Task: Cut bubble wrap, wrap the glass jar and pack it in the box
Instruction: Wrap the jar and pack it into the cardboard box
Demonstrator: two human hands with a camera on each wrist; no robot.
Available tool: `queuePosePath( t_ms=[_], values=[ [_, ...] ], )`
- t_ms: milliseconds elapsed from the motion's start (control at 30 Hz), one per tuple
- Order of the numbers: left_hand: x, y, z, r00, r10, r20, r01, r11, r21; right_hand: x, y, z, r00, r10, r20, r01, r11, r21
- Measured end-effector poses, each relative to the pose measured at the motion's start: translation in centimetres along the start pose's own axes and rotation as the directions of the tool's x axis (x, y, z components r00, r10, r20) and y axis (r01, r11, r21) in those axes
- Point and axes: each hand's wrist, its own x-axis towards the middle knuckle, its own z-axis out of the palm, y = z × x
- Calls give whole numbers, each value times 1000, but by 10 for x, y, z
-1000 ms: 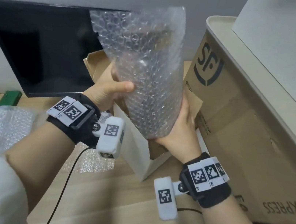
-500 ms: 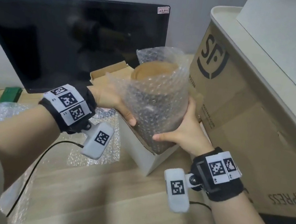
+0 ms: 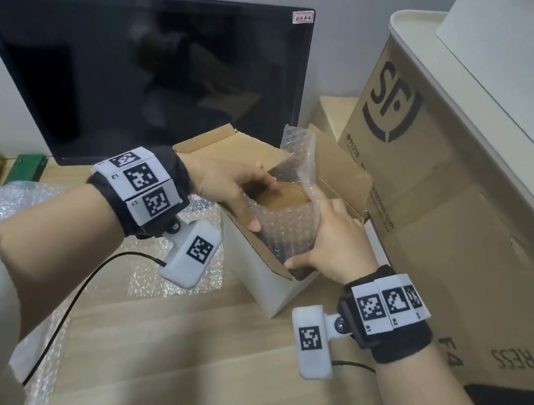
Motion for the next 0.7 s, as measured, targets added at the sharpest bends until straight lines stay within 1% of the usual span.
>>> queuePosePath(
  t_ms=[67, 133, 200, 233, 267, 300, 333, 367, 400, 433, 467, 500, 533, 600, 700],
  values=[
    [-3, 0, 0, 997, 17, -79, -16, 1000, 12, -1, -1, -2, 1000, -16, 15, 16, 1000, -2],
    [-10, 4, -2, 986, 40, -164, -32, 998, 50, -2, -1, -4, 1000, -23, 11, 22, 999, 49],
    [-20, 9, -1, 956, 45, -288, -28, 998, 64, -4, -1, -6, 1000, -13, 0, 13, 993, 120],
    [-27, 14, 3, 925, 49, -377, -18, 996, 85, -4, -1, -6, 1000, -5, -13, 6, 991, 134],
    [-34, 18, 10, 879, 79, -470, -22, 992, 127, -6, -2, -6, 1000, 1, -26, 2, 992, 124],
    [-42, 24, 18, 829, 151, -539, -61, 982, 181, -6, -4, -5, 999, 7, -37, -3, 995, 96],
    [-50, 31, 27, 802, 238, -548, -134, 965, 224, -7, -6, -5, 999, 18, -39, -15, 998, 63],
    [-59, 38, 34, 809, 326, -489, -222, 940, 259, -7, -8, -4, 999, 31, -34, -30, 999, 40],
    [-65, 43, 39, 837, 394, -380, -293, 909, 297, -7, -9, -4, 999, 42, -23, -42, 999, 28],
    [-66, 43, 42, 860, 436, -265, -334, 874, 351, -7, -11, -4, 999, 50, -10, -50, 999, 23],
    [-64, 41, 44, 879, 440, -182, -341, 848, 405, -7, -12, -5, 998, 61, 8, -61, 998, 27],
    [-61, 38, 45, 892, 425, -157, -319, 835, 449, -7, -12, -8, 997, 68, 26, -69, 997, 44],
    [-58, 32, 45, 887, 427, -179, -295, 819, 493, -8, -13, -10, 996, 72, 47, -75, 995, 72],
    [-58, 23, 38, 860, 451, -238, -259, 789, 558, -12, -14, -18, 992, 72, 100, -85, 989, 124],
    [-66, 10, 19, 856, 475, -202, -254, 728, 637, -19, -17, -23, 980, 54, 190, -85, 984, 158]
  ],
)
